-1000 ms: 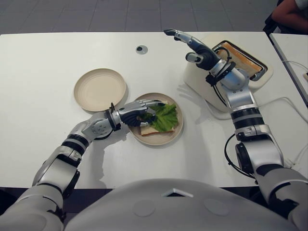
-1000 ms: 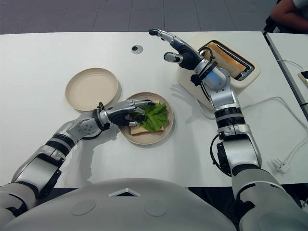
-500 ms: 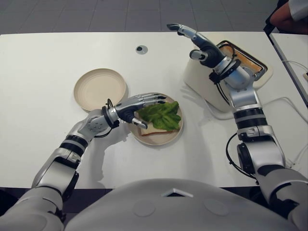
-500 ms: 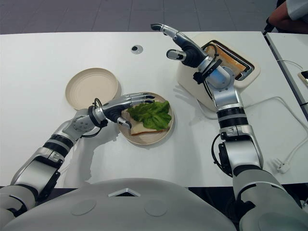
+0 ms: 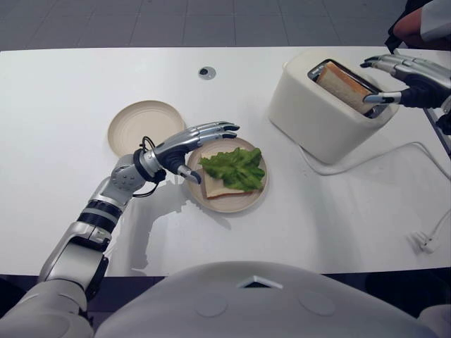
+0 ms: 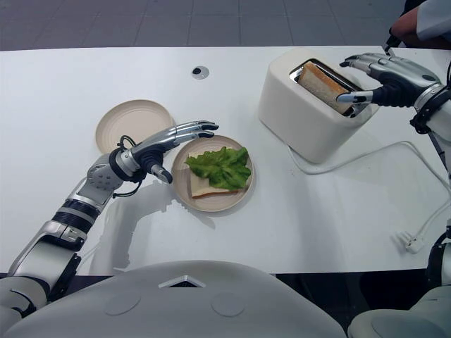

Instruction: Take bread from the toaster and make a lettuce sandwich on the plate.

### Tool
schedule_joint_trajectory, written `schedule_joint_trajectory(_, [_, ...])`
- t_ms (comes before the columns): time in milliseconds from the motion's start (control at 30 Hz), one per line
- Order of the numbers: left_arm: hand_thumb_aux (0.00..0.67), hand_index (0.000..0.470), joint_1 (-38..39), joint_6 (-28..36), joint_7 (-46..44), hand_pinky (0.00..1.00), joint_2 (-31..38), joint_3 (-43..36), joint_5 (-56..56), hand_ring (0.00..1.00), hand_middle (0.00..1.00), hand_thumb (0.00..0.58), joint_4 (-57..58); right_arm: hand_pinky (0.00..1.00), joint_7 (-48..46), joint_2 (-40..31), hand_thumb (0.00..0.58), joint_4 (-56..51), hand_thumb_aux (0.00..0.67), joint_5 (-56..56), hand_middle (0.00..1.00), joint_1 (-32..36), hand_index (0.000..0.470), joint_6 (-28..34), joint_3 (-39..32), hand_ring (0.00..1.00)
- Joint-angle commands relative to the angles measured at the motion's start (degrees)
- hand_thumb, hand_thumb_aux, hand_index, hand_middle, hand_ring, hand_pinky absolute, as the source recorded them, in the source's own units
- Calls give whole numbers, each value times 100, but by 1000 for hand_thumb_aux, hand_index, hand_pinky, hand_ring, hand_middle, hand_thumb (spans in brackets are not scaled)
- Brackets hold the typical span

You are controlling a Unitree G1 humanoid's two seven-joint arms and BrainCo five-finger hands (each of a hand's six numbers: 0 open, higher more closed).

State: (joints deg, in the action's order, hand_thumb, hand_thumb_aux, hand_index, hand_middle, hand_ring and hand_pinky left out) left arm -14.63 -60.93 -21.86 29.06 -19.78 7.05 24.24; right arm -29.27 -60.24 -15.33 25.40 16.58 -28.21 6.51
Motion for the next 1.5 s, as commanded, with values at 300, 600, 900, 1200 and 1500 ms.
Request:
schedule_joint_trajectory(300, [95,66,-110,-147,-44,0,-170,233,106,0,0,152,190,827,1376,463,580,-71,670,32,827,1162,470,-415,-126,827])
schedule_joint_trajectory(600, [0,0,-169,-298,105,0,-319,472,54,0,0,0,334,1000,1426,985,580,432,670,-1793,1000,1429,470,-720,220,1000])
schedule_joint_trajectory(900, [0,0,-77,-455,-536,0,-197,440,-2303,0,0,0,-107,1000,-1577,1901,580,962,670,-4159,1000,556,470,290,-1380,1000])
schedule_joint_trajectory(1200, [0,0,294,243,-2028,0,-243,414,-4095,0,0,0,-1143,1000,-2909,3635,580,-920,670,-3825,1000,1363,470,713,-2459,1000])
schedule_joint_trajectory(1500, [0,0,533,643,-3113,0,-530,401,-3835,0,0,0,-999,1000,-2242,4393,580,-2897,670,-2421,1000,1869,470,82,-2743,1000])
